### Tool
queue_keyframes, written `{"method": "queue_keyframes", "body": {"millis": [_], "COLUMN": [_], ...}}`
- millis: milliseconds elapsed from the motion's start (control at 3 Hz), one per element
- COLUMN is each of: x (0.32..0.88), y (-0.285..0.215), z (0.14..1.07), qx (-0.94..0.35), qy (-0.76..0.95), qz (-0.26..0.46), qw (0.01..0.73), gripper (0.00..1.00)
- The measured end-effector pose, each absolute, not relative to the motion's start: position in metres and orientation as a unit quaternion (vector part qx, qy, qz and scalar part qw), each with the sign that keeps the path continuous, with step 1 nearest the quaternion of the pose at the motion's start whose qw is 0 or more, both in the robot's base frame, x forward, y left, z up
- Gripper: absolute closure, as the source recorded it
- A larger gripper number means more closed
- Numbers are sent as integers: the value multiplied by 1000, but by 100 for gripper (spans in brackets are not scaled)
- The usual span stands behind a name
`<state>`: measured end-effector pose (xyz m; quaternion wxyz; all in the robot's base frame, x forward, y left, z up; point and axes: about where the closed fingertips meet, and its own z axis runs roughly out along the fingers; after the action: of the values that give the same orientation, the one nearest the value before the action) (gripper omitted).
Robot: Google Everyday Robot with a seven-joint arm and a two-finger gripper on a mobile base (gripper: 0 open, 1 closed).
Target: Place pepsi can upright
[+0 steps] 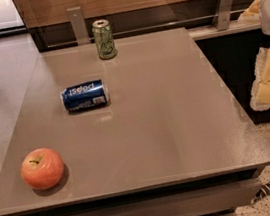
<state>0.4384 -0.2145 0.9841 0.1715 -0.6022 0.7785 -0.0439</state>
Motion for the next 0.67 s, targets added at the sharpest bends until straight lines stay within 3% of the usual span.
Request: {"method": "queue_keyframes", "body": {"millis": [667], "x": [454], "y": [-213], "z": [997], "qx": [-607], "qy": [774], "qz": [-42], "qw": [178], "gripper": [0]}}
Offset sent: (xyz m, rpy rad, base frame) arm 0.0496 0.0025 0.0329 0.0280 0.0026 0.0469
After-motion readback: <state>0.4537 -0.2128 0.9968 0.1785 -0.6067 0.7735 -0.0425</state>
